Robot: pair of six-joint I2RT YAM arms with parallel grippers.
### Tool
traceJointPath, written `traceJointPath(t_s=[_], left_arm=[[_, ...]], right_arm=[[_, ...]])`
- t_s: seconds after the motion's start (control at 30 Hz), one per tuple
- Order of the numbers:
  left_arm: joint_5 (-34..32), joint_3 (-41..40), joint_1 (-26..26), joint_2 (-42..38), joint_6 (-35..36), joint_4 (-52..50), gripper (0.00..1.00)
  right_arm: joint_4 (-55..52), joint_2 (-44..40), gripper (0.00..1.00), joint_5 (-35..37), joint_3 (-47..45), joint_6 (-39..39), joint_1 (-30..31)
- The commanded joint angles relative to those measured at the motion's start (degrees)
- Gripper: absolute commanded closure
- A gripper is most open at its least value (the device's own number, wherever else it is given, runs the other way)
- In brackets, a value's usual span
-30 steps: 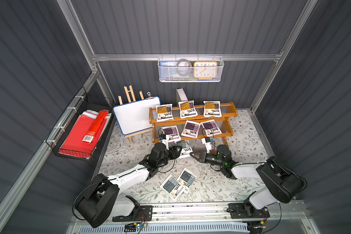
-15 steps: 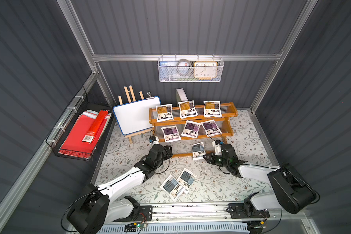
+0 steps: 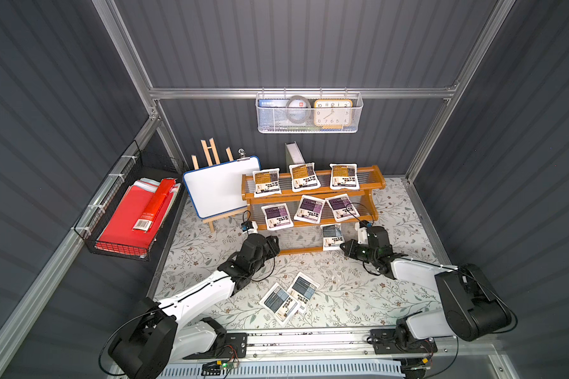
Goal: Place the bagged coffee beans on the shelf by color
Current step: Place the bagged coffee beans on the shelf.
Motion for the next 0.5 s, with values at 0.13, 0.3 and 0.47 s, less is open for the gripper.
traceJointPath(t_s=[0.13,0.3,0.47], left_arm=[[1.8,0.9,0.3,1.2,-0.8,0.7,0.40],[1.2,1.0,0.2,1.2,-0.1,-0.6,0.39],[2.6,1.4,0.2,0.9,4.2,-5.0,0.38]], right_arm=[[-0.2,-3.4,0.65,9.1,0.5,1.3,-1.1],[-3.4,-11.2,0.51,11.9,-1.0,0.5,-1.1],[-9.2,-19.8,0.51,8.2,-3.2,-1.4,-0.6]])
